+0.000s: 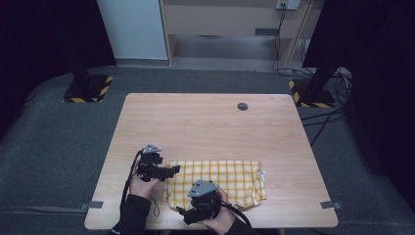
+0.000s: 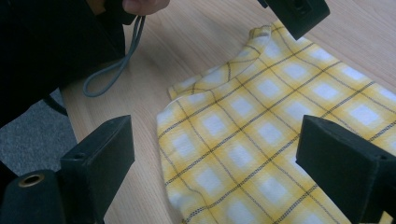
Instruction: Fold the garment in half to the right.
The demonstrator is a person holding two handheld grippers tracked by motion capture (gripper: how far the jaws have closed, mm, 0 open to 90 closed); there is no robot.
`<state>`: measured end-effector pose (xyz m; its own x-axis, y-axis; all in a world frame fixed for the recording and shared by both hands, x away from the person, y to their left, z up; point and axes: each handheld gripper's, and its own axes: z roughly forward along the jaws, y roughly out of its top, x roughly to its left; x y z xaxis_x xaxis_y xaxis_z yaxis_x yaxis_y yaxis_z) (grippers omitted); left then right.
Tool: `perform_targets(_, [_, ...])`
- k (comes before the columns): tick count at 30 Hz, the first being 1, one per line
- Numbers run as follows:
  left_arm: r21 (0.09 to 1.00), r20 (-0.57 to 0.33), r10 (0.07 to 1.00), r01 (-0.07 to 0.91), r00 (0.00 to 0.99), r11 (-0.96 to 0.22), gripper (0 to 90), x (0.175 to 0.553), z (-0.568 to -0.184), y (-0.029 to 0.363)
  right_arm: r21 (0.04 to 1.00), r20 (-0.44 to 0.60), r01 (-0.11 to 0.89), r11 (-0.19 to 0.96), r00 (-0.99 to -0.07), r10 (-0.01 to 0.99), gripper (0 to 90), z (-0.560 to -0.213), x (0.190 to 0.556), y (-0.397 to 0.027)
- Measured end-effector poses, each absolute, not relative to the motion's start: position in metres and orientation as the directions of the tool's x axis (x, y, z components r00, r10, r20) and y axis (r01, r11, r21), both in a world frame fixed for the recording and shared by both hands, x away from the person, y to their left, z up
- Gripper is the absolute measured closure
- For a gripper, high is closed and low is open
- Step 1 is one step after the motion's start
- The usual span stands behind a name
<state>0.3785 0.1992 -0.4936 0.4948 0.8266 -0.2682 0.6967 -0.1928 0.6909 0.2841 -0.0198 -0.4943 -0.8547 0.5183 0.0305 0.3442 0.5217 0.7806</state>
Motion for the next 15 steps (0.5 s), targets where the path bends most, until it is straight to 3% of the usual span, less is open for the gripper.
perform_targets(15, [0.683, -0.303, 0.817, 0.71, 0.491, -0.173, 12.6, 0.38, -0.5, 0.2, 0.779, 0.04, 0.341, 0.526, -0.864, 0.501, 11.6, -0.499, 0.281, -0.003])
